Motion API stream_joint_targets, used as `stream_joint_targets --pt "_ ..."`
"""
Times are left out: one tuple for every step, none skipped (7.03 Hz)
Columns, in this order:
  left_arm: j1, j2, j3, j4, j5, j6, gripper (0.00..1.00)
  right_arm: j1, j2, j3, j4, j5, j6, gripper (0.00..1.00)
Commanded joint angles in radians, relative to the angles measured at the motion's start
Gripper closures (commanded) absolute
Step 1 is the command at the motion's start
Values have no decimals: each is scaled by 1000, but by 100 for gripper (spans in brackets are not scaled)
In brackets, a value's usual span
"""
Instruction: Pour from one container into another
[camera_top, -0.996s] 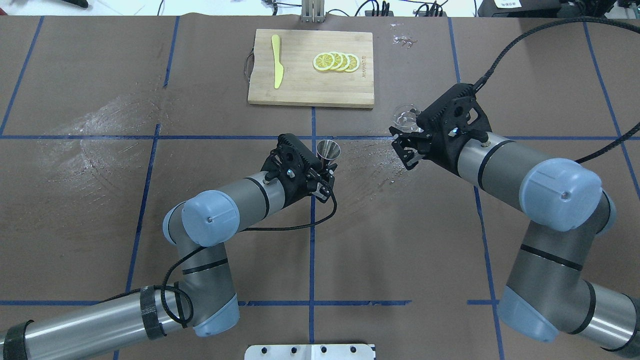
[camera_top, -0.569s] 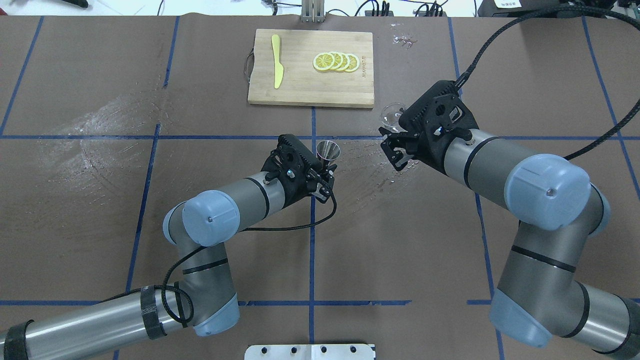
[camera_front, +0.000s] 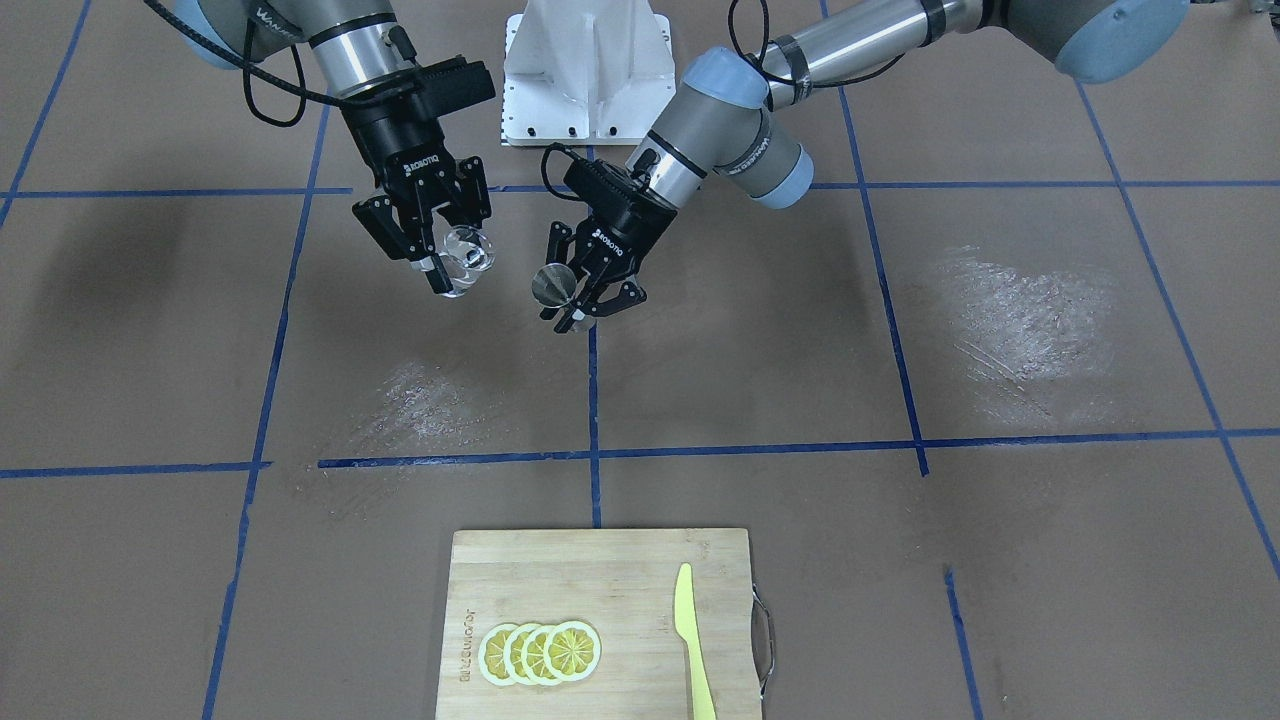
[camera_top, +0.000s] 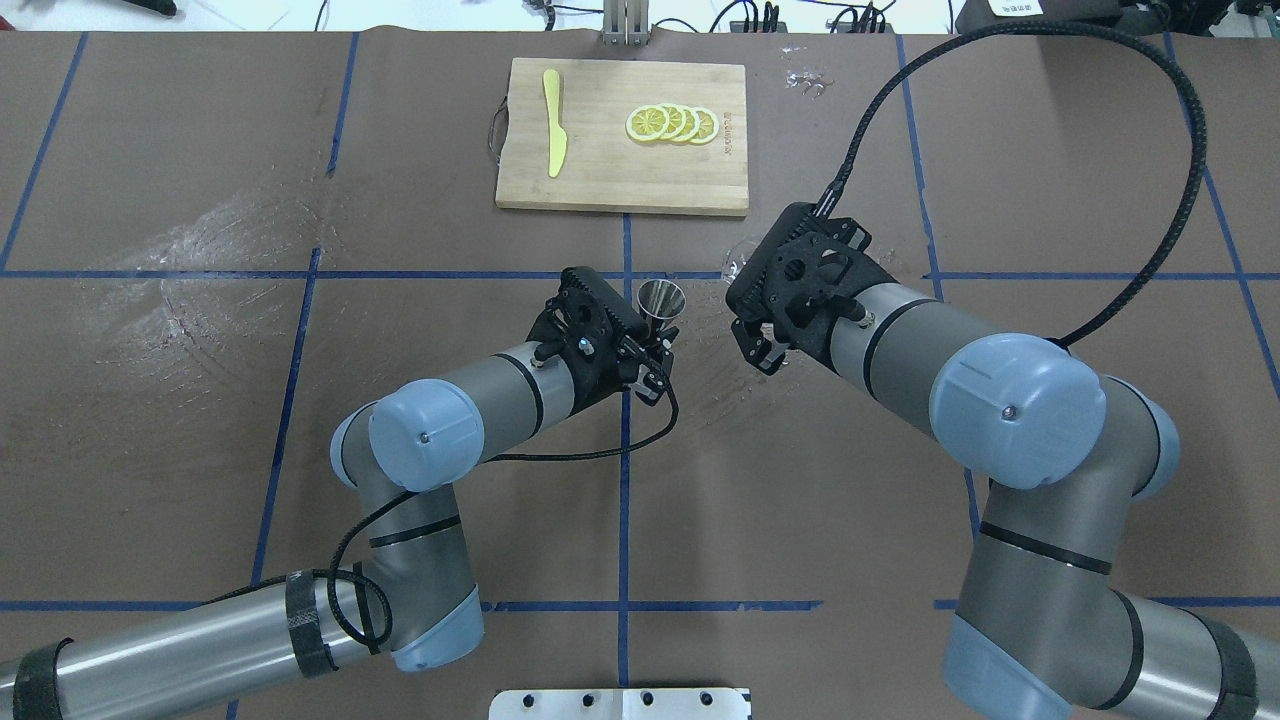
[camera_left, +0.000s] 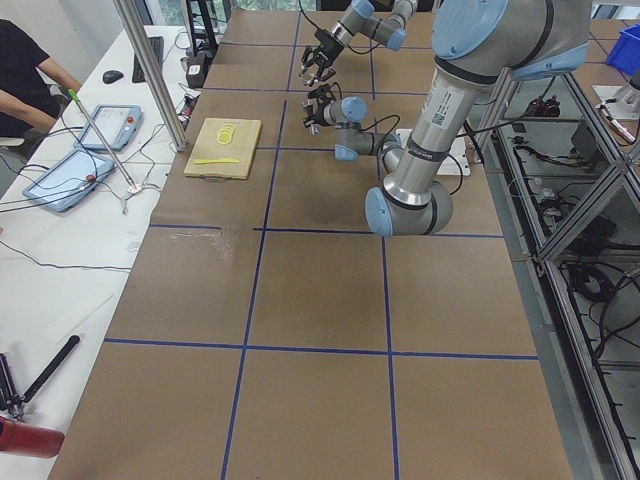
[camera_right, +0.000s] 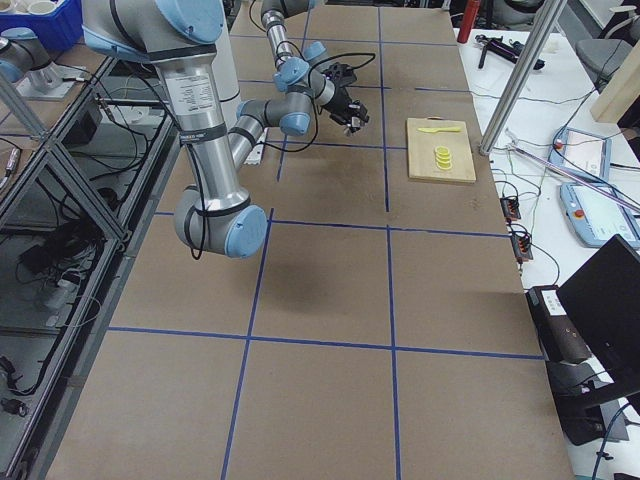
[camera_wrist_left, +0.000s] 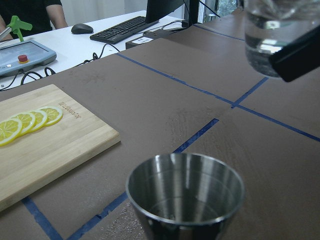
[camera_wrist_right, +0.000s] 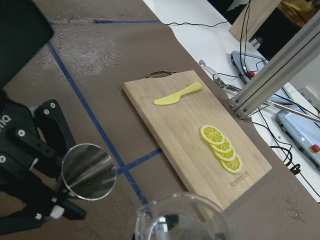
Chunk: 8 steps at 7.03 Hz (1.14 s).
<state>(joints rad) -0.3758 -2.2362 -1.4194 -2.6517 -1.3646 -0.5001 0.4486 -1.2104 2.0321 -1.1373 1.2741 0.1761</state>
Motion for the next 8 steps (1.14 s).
stream_joint_targets --pt "2 0 25 -39 -1 0 100 -8 41 0 -59 -13 -43 100" --pt "5 0 28 -63 -1 0 100 -8 60 0 -90 -21 -78 100" --pt "9 -2 27 -71 1 0 100 -10 74 -1 -102 -48 -111 100" --pt "17 -2 20 -71 2 0 100 -10 81 -3 -123 -51 -124 100" --pt "21 -3 20 -71 5 0 100 -11 83 -3 -136 -53 -139 100" --pt "21 -10 22 -71 7 0 100 -16 83 -4 -137 -53 -153 100" --pt "21 -11 22 -71 9 0 100 -19 84 -7 -137 -55 -159 100" --pt "23 -13 23 -71 9 0 100 -21 87 -7 -151 -76 -191 100"
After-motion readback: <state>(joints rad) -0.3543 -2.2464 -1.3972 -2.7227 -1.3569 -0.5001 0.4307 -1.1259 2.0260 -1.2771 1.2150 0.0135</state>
